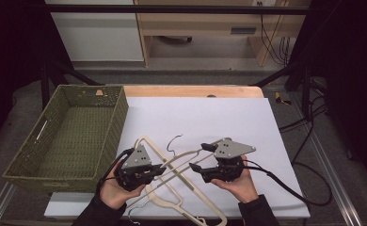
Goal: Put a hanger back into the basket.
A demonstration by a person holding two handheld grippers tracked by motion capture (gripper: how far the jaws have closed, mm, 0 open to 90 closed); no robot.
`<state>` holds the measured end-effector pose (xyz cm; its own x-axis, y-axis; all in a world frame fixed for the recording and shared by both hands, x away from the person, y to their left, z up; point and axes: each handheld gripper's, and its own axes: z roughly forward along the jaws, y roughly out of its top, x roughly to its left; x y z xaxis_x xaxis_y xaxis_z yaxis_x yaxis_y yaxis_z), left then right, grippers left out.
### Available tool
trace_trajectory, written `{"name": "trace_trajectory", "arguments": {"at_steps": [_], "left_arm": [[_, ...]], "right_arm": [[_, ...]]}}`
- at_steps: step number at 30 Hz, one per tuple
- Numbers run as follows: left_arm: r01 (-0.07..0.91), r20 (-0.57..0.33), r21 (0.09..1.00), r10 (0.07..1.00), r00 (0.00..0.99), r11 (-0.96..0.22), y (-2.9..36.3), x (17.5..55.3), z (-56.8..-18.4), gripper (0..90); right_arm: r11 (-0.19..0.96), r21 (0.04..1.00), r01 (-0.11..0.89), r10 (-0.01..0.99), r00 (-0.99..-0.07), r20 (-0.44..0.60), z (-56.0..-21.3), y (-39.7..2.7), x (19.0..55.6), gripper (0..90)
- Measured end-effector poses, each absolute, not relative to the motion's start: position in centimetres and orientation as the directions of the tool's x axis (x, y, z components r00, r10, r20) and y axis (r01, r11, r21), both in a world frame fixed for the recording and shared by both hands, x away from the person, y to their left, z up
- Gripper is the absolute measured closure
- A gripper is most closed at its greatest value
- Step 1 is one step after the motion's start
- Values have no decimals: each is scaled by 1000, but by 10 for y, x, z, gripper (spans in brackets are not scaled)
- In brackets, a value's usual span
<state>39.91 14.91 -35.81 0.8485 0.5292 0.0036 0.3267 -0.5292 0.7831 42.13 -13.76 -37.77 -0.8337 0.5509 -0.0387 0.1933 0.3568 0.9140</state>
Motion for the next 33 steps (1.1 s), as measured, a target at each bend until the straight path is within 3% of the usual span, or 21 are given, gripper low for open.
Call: {"name": "trace_trajectory", "arguments": {"at_steps": [11,33], "left_arm": [[336,9,823,601,799,-458,169,400,-341,865],[252,80,873,633,770,-418,229,409,-248,865]], "right_arm": [[257,934,247,649,-760,23,-377,-168,420,146],[153,939,309,759,-645,88,-387,-218,417,83]]}}
